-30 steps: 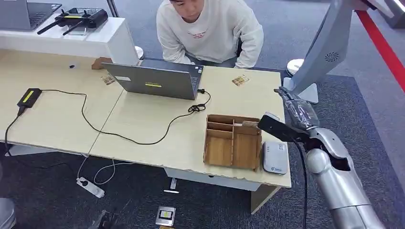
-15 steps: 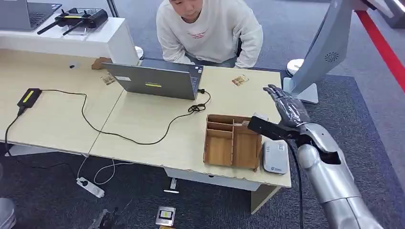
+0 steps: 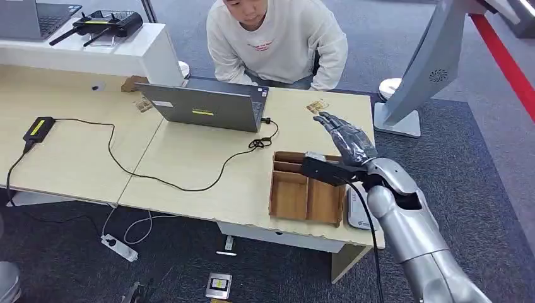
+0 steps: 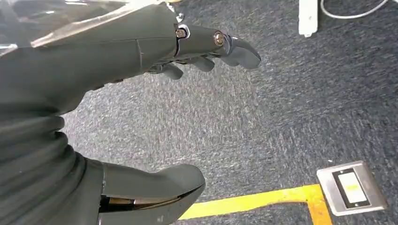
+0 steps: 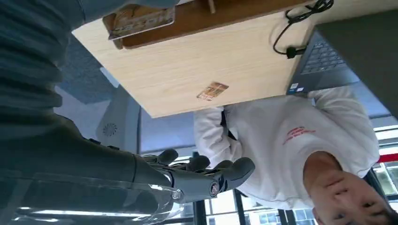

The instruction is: Pass the card to the sensor for recognition and then transmit it.

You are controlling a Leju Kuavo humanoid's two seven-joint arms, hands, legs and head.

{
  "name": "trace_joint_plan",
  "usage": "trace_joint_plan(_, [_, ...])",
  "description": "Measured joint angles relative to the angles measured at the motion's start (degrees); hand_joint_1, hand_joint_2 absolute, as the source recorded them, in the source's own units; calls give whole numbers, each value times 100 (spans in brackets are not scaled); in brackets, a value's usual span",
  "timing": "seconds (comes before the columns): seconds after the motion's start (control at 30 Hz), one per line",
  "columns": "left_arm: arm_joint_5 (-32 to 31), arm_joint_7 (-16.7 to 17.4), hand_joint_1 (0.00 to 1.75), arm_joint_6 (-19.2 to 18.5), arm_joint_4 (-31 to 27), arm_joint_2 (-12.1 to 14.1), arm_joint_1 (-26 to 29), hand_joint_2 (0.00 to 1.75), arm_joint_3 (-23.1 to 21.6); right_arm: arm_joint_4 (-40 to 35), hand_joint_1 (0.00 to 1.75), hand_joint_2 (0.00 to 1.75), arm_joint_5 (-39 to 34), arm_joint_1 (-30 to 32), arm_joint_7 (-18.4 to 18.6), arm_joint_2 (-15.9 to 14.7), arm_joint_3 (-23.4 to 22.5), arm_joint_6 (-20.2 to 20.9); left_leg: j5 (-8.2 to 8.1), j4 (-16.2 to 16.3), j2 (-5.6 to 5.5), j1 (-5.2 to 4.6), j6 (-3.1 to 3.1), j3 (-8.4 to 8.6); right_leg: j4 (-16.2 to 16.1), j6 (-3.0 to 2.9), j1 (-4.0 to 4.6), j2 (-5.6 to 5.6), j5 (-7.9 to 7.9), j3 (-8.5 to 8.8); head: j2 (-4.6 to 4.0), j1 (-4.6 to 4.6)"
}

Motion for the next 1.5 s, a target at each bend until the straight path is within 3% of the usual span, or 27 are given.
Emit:
trace_joint_plan(0.63, [83,9,0,50,0,-7,125,175,129,354,0,175,-77,-97,18,127,269,-77,0,1,0,0,0,1,0,0,0,0,0,0,0,0])
trace_joint_plan(0.93, [94,50,0,74,-2,-7,189,175,142,772,0,175,-81,-149,17,59,293,-361,0,1,1,-1,0,1,0,0,-1,0,0,-1,0,0])
trace_joint_plan(1.5, [31,125,0,85,-57,-2,203,175,140,1047,0,175,-92,-167,109,-118,282,-369,0,3,1,-1,0,4,0,0,-1,0,0,-1,0,0])
